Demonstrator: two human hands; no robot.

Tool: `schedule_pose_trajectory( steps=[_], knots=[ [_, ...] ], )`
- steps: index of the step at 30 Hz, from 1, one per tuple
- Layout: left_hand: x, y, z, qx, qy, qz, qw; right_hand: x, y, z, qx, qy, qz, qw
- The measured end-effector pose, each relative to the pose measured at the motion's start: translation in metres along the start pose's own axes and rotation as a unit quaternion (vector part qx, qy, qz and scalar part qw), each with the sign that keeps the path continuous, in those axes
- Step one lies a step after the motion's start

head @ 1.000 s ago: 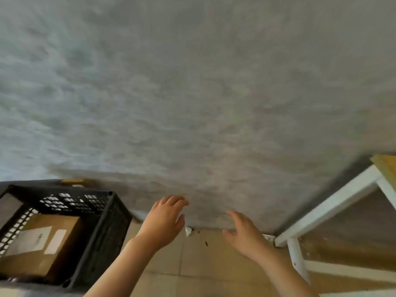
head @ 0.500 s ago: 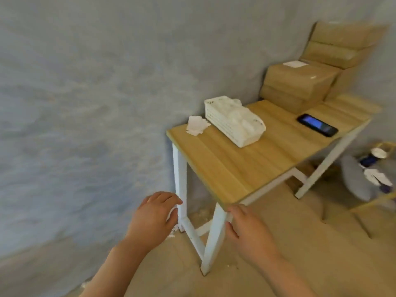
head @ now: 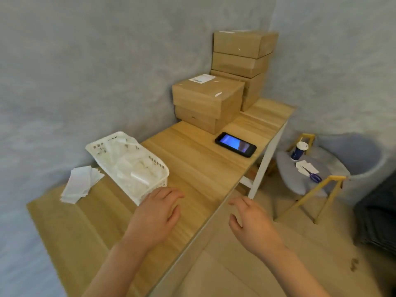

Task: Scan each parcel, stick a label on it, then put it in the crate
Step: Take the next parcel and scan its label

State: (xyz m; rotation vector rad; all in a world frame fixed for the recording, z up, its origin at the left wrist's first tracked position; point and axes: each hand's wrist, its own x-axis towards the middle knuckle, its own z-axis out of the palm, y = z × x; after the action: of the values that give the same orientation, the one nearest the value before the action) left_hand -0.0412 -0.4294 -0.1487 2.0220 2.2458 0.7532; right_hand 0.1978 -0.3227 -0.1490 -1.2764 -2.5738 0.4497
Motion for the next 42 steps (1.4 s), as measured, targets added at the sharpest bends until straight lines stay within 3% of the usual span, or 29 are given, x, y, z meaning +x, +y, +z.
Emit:
schedule_pose_trajectory(
  steps=[7,12,19,24,29,31,34,36,42],
  knots=[
    [0.124,0.016,0.038,-0.009,-0.013,0.008,1.000,0.097,0.071,-0.032,0.027,0.023,0.002,0.999],
    [0.198,0.009,0.060,-0.010,-0.001,-0.035,0.999,0.180,0.114,-0.048,0.056,0.027,-0.009,0.998],
    [0.296,0.013,0.073,-0.011,0.097,-0.114,0.989,0.318,0.169,-0.079,0.110,0.039,-0.082,0.990],
    [0.350,0.032,0.082,-0.147,0.176,-0.198,0.953,0.415,0.196,-0.100,0.168,0.055,-0.100,0.979],
    [0.375,0.045,0.093,-0.172,0.221,-0.249,0.927,0.499,0.210,-0.104,0.306,0.124,-0.042,0.943],
    [0.378,0.049,0.096,-0.174,0.225,-0.259,0.923,0.519,0.211,-0.103,0.351,0.140,-0.024,0.926],
    [0.380,0.053,0.100,-0.177,0.230,-0.269,0.918,0.532,0.204,-0.102,0.439,0.065,0.002,0.896],
    [0.379,0.054,0.100,-0.192,0.231,-0.271,0.914,0.530,0.196,-0.100,0.440,0.041,0.005,0.897],
    [0.361,0.059,0.088,-0.309,0.274,-0.275,0.868,0.503,0.172,-0.105,0.469,0.071,-0.032,0.880]
  ],
)
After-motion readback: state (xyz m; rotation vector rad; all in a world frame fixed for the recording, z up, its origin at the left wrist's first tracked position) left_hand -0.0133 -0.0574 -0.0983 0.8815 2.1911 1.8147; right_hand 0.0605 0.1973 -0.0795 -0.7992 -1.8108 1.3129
